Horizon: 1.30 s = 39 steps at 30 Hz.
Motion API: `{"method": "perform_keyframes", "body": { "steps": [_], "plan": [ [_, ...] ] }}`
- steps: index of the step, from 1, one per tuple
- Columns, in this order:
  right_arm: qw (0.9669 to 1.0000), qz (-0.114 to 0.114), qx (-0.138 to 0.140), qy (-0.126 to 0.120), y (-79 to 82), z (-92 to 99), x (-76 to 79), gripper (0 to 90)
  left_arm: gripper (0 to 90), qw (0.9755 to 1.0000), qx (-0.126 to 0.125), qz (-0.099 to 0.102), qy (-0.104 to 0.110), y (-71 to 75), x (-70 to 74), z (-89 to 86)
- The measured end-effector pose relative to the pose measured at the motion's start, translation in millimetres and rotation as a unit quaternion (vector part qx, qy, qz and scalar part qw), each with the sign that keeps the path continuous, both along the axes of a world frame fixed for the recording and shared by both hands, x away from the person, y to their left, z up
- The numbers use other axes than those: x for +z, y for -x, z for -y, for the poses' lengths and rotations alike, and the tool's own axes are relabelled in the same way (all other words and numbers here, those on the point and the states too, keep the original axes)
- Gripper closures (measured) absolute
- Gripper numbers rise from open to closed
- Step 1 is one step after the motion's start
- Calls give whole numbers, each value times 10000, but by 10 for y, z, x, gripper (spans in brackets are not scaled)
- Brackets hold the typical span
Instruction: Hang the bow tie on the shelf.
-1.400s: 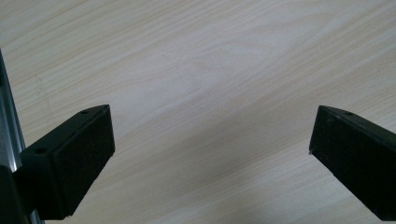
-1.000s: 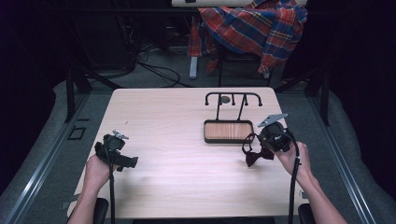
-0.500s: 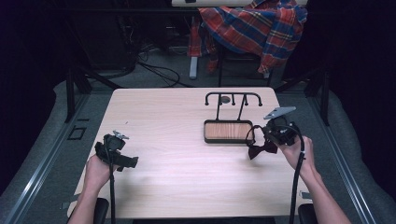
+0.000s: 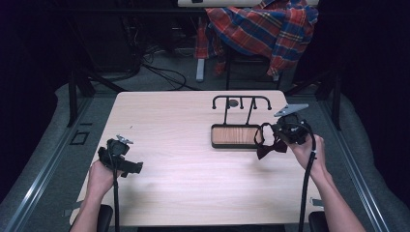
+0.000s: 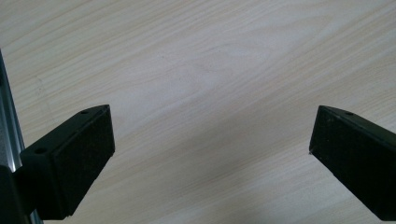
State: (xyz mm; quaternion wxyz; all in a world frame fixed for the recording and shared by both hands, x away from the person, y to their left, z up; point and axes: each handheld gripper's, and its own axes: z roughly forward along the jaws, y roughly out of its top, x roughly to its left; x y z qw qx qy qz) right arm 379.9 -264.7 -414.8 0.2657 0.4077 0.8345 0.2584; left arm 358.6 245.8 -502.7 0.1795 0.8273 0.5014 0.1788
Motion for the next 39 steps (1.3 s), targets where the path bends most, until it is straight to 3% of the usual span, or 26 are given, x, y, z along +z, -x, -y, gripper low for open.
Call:
{"method": "perform_keyframes", "body": {
  "steps": [11, 39],
  "plan": [
    [9999, 109, 11, -53, 20, -5, 42, 896, 2, 10000, 3, 7, 13, 3, 3, -5],
    [9987, 481, 3, -175, 36, 24, 351, 898, 2, 10000, -12, -22, 14, 1, -2, 12]
  ]
}}
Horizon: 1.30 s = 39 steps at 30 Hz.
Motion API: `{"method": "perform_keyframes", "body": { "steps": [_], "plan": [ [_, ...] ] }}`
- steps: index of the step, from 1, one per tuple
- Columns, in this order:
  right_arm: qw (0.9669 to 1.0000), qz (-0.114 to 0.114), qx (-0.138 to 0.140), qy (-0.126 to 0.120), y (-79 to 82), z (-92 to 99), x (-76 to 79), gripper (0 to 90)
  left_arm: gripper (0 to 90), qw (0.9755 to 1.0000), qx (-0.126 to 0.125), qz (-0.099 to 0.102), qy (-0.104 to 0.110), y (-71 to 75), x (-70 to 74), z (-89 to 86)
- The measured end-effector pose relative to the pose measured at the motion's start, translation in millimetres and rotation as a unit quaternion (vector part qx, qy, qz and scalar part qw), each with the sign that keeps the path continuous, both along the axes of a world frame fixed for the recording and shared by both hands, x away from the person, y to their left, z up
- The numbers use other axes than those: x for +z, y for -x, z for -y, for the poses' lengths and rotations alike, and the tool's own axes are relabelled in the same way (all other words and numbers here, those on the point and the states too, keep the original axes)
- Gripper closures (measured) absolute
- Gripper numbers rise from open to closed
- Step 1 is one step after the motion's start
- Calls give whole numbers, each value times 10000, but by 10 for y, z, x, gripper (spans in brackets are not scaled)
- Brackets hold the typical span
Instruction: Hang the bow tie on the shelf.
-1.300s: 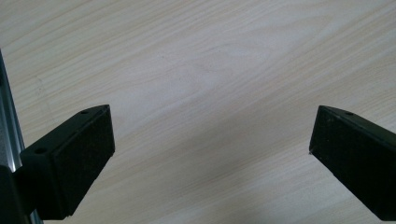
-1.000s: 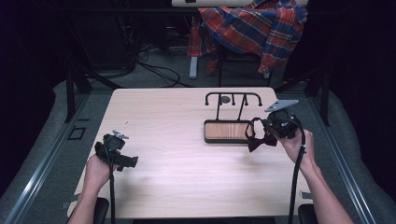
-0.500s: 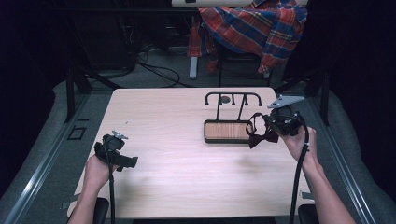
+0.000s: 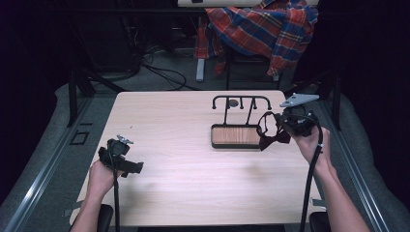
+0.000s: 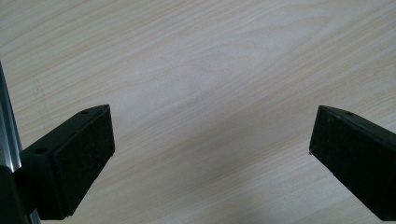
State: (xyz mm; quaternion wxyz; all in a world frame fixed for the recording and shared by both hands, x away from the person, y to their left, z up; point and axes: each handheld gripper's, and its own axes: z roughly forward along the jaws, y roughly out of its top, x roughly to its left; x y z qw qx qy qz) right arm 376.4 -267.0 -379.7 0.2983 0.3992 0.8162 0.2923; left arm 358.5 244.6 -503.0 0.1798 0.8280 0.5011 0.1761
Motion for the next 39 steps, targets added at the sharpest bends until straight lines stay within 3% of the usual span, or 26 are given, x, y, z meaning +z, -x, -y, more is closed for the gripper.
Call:
{"method": "perform_keyframes", "body": {
  "steps": [12, 16, 27, 39],
  "plan": [
    [9997, 181, -113, -120, -71, 47, 136, 898, 1, 10000, -33, 6, -3, -8, -3, 17],
    [9995, 193, -186, -154, -162, 68, 142, 898, 2, 10000, -23, -7, -10, -14, -10, 10],
    [9989, 10, -419, -226, -505, 100, -51, 898, 2, 10000, -45, -25, -19, -15, -9, 16],
    [9983, -77, -524, -238, -667, 106, -173, 898, 2, 10000, -44, -11, -16, -8, -8, 29]
  ]
}}
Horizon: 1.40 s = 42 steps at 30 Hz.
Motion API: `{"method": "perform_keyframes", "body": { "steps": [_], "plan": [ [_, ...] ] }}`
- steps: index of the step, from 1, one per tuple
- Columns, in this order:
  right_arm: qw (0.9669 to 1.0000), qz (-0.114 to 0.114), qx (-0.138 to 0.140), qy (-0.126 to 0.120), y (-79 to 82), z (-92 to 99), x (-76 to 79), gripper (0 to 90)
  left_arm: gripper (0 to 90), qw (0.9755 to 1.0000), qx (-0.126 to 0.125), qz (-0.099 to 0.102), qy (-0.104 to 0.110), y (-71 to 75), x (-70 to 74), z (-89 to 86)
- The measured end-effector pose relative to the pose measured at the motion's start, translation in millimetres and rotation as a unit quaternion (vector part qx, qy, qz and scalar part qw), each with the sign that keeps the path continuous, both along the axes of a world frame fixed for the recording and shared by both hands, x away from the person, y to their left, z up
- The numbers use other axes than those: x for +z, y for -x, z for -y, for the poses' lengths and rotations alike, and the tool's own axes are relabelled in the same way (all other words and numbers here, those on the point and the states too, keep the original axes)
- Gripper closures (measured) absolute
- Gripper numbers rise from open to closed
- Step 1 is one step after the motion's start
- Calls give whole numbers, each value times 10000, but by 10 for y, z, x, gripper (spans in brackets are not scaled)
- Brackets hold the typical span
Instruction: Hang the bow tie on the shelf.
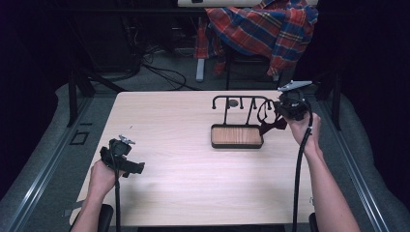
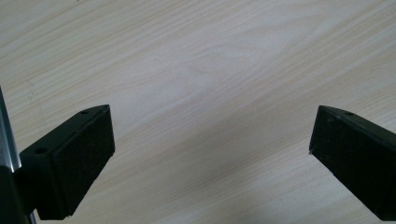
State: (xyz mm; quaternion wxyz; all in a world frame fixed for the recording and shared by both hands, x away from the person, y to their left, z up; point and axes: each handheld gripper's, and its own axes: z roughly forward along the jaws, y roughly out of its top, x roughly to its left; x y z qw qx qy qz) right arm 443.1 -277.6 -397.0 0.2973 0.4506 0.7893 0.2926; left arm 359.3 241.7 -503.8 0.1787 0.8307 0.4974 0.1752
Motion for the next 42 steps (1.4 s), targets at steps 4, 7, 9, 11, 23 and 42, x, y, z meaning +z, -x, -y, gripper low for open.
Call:
{"method": "perform_keyframes", "body": {
  "steps": [4, 7, 9, 11, 23, 42],
  "plan": [
    [10000, -25, -19, -7, -40, -6, -38, 898, 2, 10000, 12, -21, -17, -12, -8, -7],
    [9999, -45, -16, -102, -58, 5, -68, 897, 2, 10000, -33, -5, -8, -11, -4, 9],
    [9999, -79, -47, -114, -74, 15, -93, 897, 1, 10000, -37, -22, -9, -13, -4, 4],
    [9998, -113, -36, -153, -90, 31, -115, 897, 2, 10000, -10, -14, -13, -14, -7, -4],
    [9993, -136, -9, -341, -127, 80, -188, 895, 2, 10000, -29, -15, -26, -12, -3, 1],
    [9974, -295, 77, -647, -182, 153, -307, 880, 2, 10000, -51, -32, -17, -23, -13, 18]
  ]
}}
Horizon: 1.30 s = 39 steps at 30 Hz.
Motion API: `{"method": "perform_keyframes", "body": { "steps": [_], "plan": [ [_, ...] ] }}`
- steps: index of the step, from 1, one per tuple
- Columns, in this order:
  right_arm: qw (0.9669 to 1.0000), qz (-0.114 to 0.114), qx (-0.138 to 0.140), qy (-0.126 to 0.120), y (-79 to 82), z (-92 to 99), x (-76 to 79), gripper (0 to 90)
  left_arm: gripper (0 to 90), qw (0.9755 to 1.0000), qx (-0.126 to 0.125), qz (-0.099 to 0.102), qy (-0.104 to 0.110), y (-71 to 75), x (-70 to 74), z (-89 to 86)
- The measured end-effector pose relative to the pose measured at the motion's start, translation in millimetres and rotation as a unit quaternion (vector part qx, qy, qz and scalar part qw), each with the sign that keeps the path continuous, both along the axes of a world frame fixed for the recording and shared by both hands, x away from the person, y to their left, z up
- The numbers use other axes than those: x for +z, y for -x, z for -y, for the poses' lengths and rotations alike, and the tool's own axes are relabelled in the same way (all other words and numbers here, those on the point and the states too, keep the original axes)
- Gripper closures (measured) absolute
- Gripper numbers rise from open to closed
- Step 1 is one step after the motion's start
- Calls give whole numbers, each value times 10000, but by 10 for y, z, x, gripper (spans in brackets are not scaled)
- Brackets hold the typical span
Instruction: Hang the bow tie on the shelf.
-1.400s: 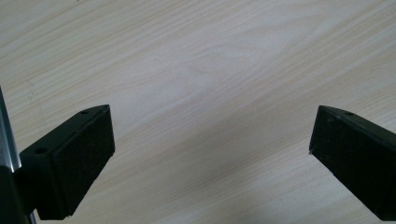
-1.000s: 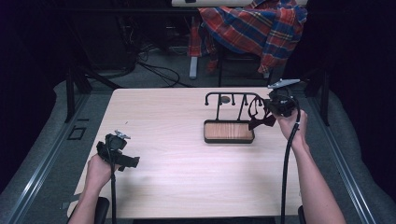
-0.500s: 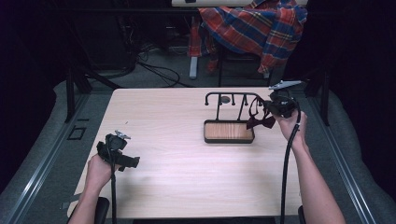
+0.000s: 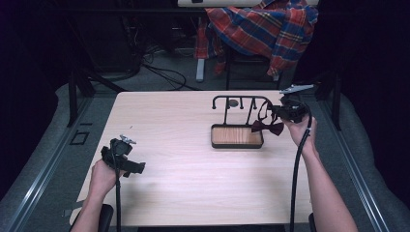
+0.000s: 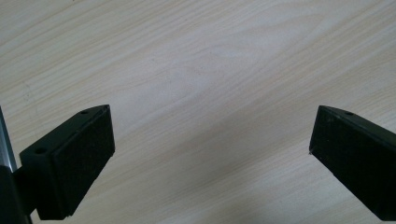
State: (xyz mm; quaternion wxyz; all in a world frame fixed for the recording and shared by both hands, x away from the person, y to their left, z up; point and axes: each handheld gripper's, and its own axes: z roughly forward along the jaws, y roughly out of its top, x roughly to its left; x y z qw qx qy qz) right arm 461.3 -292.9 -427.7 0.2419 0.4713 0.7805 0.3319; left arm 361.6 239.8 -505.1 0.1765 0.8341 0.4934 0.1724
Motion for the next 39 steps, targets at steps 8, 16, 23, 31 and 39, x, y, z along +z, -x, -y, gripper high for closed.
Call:
{"method": "perform_keyframes", "body": {
  "steps": [8, 16, 23, 31, 39],
  "plan": [
    [9999, -67, 31, -130, -21, 43, -25, 861, 2, 10000, 1, -6, -14, 2, 2, -2],
    [9998, -131, 75, -141, -30, 42, -35, 768, 2, 10000, 14, -6, -6, 1, 0, -6],
    [9996, -234, 44, -142, 0, 91, -7, 676, 2, 10000, 13, -5, -15, 1, 1, 2],
    [9991, -430, 1, -48, 60, 131, 30, 562, 1, 10000, 12, 4, -13, 12, 13, -3],
    [9982, -596, 79, 72, 174, 87, 122, 449, 1, 10000, 37, 21, 6, 12, 9, 4]
  ]
}}
